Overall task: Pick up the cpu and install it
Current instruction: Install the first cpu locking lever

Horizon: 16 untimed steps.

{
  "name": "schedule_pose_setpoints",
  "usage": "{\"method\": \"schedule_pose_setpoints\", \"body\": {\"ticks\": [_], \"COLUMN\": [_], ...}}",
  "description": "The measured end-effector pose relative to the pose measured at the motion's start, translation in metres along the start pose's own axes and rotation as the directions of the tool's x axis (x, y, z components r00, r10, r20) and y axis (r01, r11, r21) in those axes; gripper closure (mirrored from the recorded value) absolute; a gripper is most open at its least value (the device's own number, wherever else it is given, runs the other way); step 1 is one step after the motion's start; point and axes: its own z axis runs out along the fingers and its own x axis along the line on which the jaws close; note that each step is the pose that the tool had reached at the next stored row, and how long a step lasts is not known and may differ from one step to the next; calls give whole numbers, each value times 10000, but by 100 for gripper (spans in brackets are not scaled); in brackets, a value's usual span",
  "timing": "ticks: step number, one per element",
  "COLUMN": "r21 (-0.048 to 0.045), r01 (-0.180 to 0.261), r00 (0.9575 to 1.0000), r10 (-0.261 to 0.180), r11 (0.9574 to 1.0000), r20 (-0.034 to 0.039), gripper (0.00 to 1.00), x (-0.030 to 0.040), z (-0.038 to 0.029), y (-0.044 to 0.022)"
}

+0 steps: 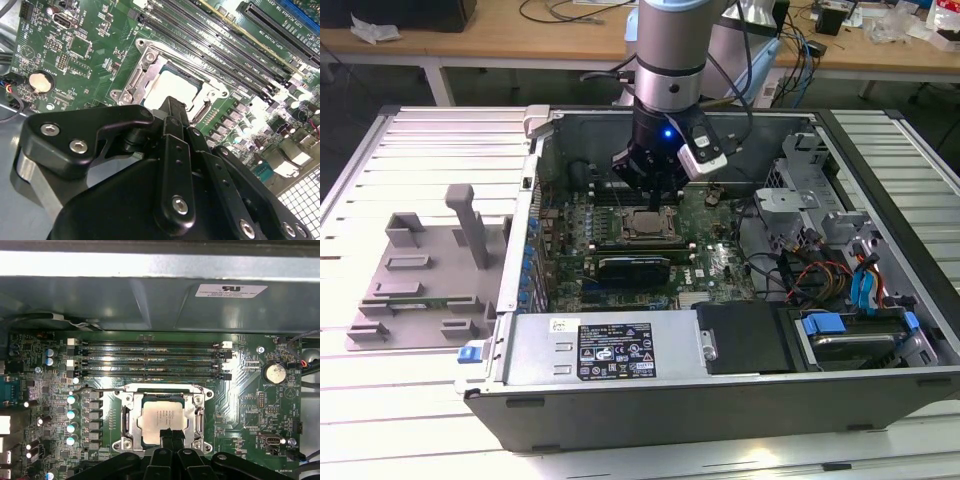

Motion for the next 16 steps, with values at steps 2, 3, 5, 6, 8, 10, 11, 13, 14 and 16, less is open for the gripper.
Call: {"method": "schedule_pose_setpoints", "body": {"ticks": [2, 3, 5, 6, 8, 10, 11, 13, 14, 16], "r21": [-1, -1, -2, -1, -4, -3, -2, -2, -2, -2], "r01": [0, -2, -2, -2, -1, -1, -1, -1, -2, -1], "r00": [10000, 10000, 10000, 10000, 10000, 10000, 10000, 10000, 10000, 10000], "r10": [0, 2, 2, 2, 1, 1, 1, 1, 2, 1], "r11": [10000, 10000, 10000, 10000, 10000, 10000, 10000, 10000, 10000, 10000], "r20": [0, 1, 2, 2, 3, 2, 2, 2, 2, 2], "gripper": [89, 89, 89, 89, 89, 89, 89, 89, 89, 89], "x": [0, 1, 1, 0, 0, 2, 8, 72, 99, 165], "z": [-15, -64, -198, -214, -213, -214, -214, -214, -214, -214], "y": [0, 1, 2, 2, 2, 2, 2, 3, 3, 4]}}
